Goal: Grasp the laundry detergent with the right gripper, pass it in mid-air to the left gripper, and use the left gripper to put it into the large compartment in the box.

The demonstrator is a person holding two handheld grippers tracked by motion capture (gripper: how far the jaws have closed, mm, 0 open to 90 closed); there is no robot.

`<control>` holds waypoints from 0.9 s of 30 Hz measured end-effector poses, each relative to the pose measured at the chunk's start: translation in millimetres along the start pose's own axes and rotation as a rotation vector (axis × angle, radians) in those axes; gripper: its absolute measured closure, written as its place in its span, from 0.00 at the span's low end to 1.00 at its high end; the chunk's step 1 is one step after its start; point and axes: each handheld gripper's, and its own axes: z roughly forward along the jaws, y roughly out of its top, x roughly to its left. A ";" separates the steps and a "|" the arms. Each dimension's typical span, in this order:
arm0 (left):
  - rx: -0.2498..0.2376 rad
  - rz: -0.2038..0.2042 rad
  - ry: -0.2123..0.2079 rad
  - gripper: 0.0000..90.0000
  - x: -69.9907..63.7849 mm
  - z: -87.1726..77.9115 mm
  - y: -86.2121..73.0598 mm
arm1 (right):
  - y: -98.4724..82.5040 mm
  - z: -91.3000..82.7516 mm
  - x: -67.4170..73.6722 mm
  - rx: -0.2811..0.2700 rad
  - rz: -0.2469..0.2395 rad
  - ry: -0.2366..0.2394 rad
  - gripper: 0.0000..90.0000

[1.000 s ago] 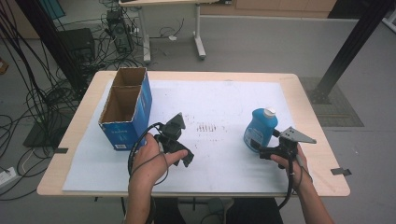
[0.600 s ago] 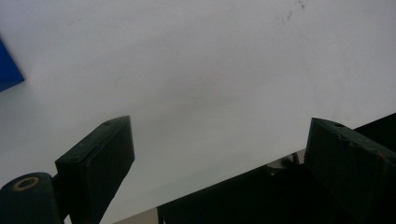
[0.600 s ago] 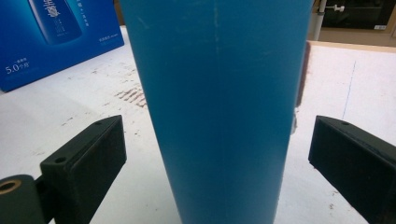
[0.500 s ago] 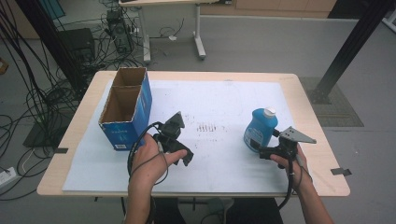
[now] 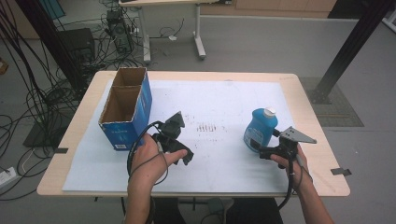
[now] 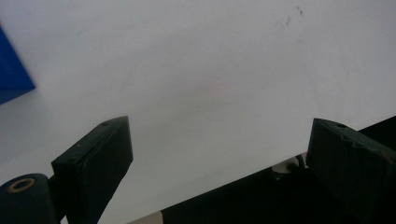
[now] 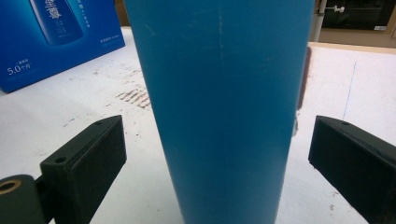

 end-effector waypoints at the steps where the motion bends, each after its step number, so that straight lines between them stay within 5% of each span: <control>1: 0.001 0.002 0.003 0.09 -0.2 0.3 -0.3 | 0.0 0.1 0.2 0.001 0.000 0.000 0.04; 27: -0.007 0.015 0.002 0.10 -1.1 -0.8 -1.1 | 0.2 3.1 2.2 0.001 -0.002 0.007 0.04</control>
